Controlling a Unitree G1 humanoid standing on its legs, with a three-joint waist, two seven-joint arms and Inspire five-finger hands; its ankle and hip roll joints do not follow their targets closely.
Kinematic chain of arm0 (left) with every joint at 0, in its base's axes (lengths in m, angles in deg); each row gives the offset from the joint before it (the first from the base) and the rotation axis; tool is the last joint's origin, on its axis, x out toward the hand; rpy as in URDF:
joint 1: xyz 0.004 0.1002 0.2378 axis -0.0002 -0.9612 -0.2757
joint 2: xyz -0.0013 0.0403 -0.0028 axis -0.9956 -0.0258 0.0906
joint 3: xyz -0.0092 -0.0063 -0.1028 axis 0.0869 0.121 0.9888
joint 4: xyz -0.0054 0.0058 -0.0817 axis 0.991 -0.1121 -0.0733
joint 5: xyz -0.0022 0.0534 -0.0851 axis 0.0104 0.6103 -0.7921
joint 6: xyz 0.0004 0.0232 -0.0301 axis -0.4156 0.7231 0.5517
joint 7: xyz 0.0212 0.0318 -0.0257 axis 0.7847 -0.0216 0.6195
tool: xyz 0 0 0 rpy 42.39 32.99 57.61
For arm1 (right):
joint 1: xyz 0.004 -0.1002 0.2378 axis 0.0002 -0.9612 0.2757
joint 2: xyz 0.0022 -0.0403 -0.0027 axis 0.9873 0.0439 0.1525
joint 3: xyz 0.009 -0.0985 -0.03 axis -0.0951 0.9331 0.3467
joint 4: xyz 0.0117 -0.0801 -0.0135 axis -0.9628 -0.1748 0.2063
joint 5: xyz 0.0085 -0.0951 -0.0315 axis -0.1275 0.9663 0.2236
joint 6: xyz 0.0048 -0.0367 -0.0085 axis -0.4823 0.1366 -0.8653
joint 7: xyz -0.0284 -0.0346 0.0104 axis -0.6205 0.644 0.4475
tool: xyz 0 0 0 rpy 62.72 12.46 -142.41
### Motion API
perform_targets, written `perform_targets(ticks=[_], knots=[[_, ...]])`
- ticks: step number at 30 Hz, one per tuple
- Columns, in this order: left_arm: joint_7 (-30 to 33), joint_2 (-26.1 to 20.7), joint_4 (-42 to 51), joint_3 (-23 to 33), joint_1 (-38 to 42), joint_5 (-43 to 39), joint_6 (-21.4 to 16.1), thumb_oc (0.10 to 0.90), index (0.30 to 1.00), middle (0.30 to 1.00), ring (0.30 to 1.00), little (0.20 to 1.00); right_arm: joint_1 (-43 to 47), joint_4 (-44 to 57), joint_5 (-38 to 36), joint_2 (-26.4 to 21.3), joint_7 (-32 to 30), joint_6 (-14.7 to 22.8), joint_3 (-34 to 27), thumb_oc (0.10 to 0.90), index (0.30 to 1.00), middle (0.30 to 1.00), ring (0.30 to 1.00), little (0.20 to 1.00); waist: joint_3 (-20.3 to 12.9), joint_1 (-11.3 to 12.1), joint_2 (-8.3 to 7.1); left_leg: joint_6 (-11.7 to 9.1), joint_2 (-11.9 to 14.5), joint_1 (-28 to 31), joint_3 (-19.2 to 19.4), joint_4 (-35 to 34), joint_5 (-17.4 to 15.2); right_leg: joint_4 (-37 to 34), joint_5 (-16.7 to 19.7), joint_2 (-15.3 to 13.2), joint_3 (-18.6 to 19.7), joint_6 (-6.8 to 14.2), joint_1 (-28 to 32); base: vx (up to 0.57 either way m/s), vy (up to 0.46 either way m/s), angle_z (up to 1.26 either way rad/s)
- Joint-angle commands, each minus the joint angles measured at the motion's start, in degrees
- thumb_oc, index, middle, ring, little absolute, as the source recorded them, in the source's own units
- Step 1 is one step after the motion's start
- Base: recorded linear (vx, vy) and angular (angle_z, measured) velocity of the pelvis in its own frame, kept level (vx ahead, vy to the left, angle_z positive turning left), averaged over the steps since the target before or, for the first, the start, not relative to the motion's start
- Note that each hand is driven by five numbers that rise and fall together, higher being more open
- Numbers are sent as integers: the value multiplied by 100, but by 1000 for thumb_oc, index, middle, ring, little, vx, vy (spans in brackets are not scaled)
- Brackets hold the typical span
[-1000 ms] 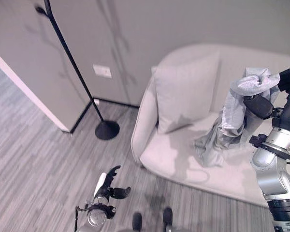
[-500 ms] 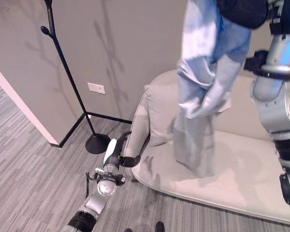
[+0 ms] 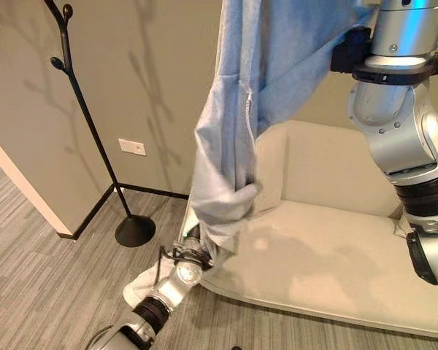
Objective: Hang the clothes on the sofa on the clothes rack.
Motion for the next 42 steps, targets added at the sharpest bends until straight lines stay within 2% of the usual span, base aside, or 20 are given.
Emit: perform_targets(ticks=[1, 2, 9, 11, 12, 13, 15, 17, 19, 22, 24, 26, 28, 29, 31, 34, 36, 37, 41, 42], knots=[[-601, 591, -167, -432, 393, -1041, -507, 485, 427, 427, 427, 427, 1307, -799, -414, 469, -239, -197, -336, 400, 300, 300, 300, 300, -708, -1, -109, 56, 95, -175, -152, 25, -472, 532, -970, -156, 149, 232, 339, 2, -26, -7], [-645, 666, -225, -511, 412, -1155, -476, 400, 300, 300, 300, 300, 1344, -832, -439, 526, -262, -212, -344, 400, 300, 300, 300, 300, -701, -26, -108, 58, 97, -173, -156, 25, -475, 541, -974, -145, 169, 230, 333, -1, -32, -6], [-533, 570, 76, -277, 505, -1720, -523, 400, 300, 300, 300, 300, 1275, -581, -355, 339, -107, -305, -281, 400, 300, 300, 300, 300, -625, -106, -71, 53, 143, -114, -90, 25, -487, 668, -1026, -69, 290, 209, 275, -2, -35, -11], [-495, 438, 262, -91, 414, -1798, -528, 400, 300, 300, 300, 300, 1236, -577, -333, 127, -78, -324, -289, 400, 300, 300, 300, 300, -613, -89, -65, 46, 150, -109, -88, 25, -479, 675, -1034, -61, 288, 205, 279, -2, -64, -14], [-470, 144, 541, 255, 147, -1733, -538, 400, 300, 300, 300, 300, 1208, -590, -239, -312, -29, -352, -282, 400, 300, 300, 300, 300, -598, -35, -57, 27, 161, -113, -101, 25, -456, 678, -1046, -52, 248, 209, 286, -6, -96, -1], [-454, 24, 700, 437, 5, -1755, -553, 400, 300, 300, 300, 300, 1138, -562, -182, -496, -14, -358, -324, 400, 300, 300, 300, 300, -593, -4, -47, 21, 165, -120, -117, 25, -449, 684, -1056, -46, 237, 207, 288, -5, -84, 4], [-451, -69, 836, 552, -97, -1768, -550, 400, 300, 300, 300, 300, 1085, -524, -144, -616, -1, -371, -361, 400, 300, 300, 300, 300, -594, 11, -49, 15, 170, -127, -125, 25, -441, 687, -1064, -43, 221, 202, 288, -8, -47, 2], [-340, -418, 1352, 1234, -565, -1791, -591, 400, 300, 300, 300, 300, 743, -268, 159, -1188, 103, -426, -569, 400, 300, 300, 300, 300, -565, 100, -26, -12, 183, -163, -198, 25, -391, 700, -1096, -22, 150, 186, 302, -45, -148, 18], [0, -1002, 2176, 2536, -1284, -1317, -610, 400, 300, 300, 300, 300, -305, 191, 392, -1900, 244, -277, -1293, 400, 300, 300, 300, 300, -487, 210, 10, -90, 245, -262, -367, 25, -259, 800, -1213, 41, -38, 142, 278, -95, -235, 28], [387, -1406, 2666, 3586, -1718, -647, -638, 400, 300, 300, 300, 300, -1332, 560, 455, -2186, 395, -45, -2051, 400, 300, 300, 300, 300, -390, 300, 67, -207, 286, -376, -506, 25, -134, 787, -1289, 88, -178, 99, 283, -51, -145, 41], [546, -1540, 2875, 4035, -1846, -395, -657, 400, 300, 300, 300, 300, -1819, 749, 463, -2309, 460, 65, -2423, 400, 300, 300, 300, 300, -374, 331, 73, -254, 297, -475, -566, 25, -46, 712, -1263, 93, -252, 82, 284, -94, -116, 22], [975, -1928, 3324, 4987, -2012, 236, -662, 400, 300, 300, 300, 300, -2760, 1145, 437, -2364, 636, 351, -3099, 400, 300, 300, 300, 300, -316, 406, 104, -366, 289, -644, -738, 25, 88, 512, -1229, 108, -437, 74, 349, -104, -120, 50], [1407, -2191, 3647, 5558, -1800, 693, -649, 400, 300, 300, 300, 300, -3445, 1250, 453, -2311, 645, 477, -3536, 400, 300, 300, 300, 300, -232, 411, 129, -435, 286, -778, -685, 30, 100, 411, -1228, 60, -591, 78, 396, -100, -34, 53], [1416, -2209, 3680, 5536, -1784, 719, -622, 400, 300, 300, 300, 300, -3558, 1296, 455, -2287, 656, 484, -3666, 400, 300, 300, 300, 300, -215, 407, 95, -431, 275, -799, -712, 28, 147, 404, -1204, 53, -626, 77, 389, -144, 6, 24], [1744, -2432, 4032, 5896, -1516, 1069, -645, 400, 300, 300, 300, 300, -3948, 1371, 583, -2273, 651, 491, -3858, 400, 300, 300, 300, 300, -113, 314, 37, -323, 462, -757, -127, 398, -103, 471, -1173, -114, -807, 75, 322, -124, 35, 44], [1939, -2616, 4081, 6025, -1392, 1292, -668, 400, 300, 300, 300, 300, -4043, 1459, 612, -2195, 647, 584, -3859, 400, 300, 300, 300, 300, -141, 307, -32, -318, 565, -680, -45, 745, -357, 516, -1141, -211, -745, 90, 264, 0, 81, 46], [2066, -2854, 4055, 6006, -1241, 1450, -741, 400, 300, 300, 300, 300, -4066, 1499, 613, -2243, 649, 705, -3758, 400, 300, 300, 300, 300, -147, 281, -45, -339, 821, -584, -104, 923, -396, 561, -1136, -331, -660, 122, 207, 57, 168, 6], [2188, -2998, 4047, 5983, -1113, 1619, -722, 400, 300, 300, 300, 300, -4246, 1572, 663, -2225, 662, 798, -3786, 400, 300, 300, 300, 300, -184, 219, -19, -384, 1173, -479, -100, 820, -175, 622, -1186, -424, -649, 167, 156, 94, 255, -30], [2547, -3175, 3910, 5765, -895, 1959, -661, 400, 300, 300, 300, 300, -4812, 1636, 1217, -2507, 402, 748, -4087, 400, 300, 300, 300, 300, -198, 111, 31, -656, 1878, -532, -198, 174, 718, 747, -1384, -655, -611, 307, 162, 144, 354, -3], [2807, -3193, 3841, 5587, -732, 2130, -611, 400, 300, 300, 300, 300, -5125, 1531, 1531, -2622, 231, 608, -4252, 400, 300, 300, 300, 300, -158, 125, 56, -787, 2124, -693, -429, 25, 965, 788, -1483, -807, -538, 399, 210, 205, 545, -9]])
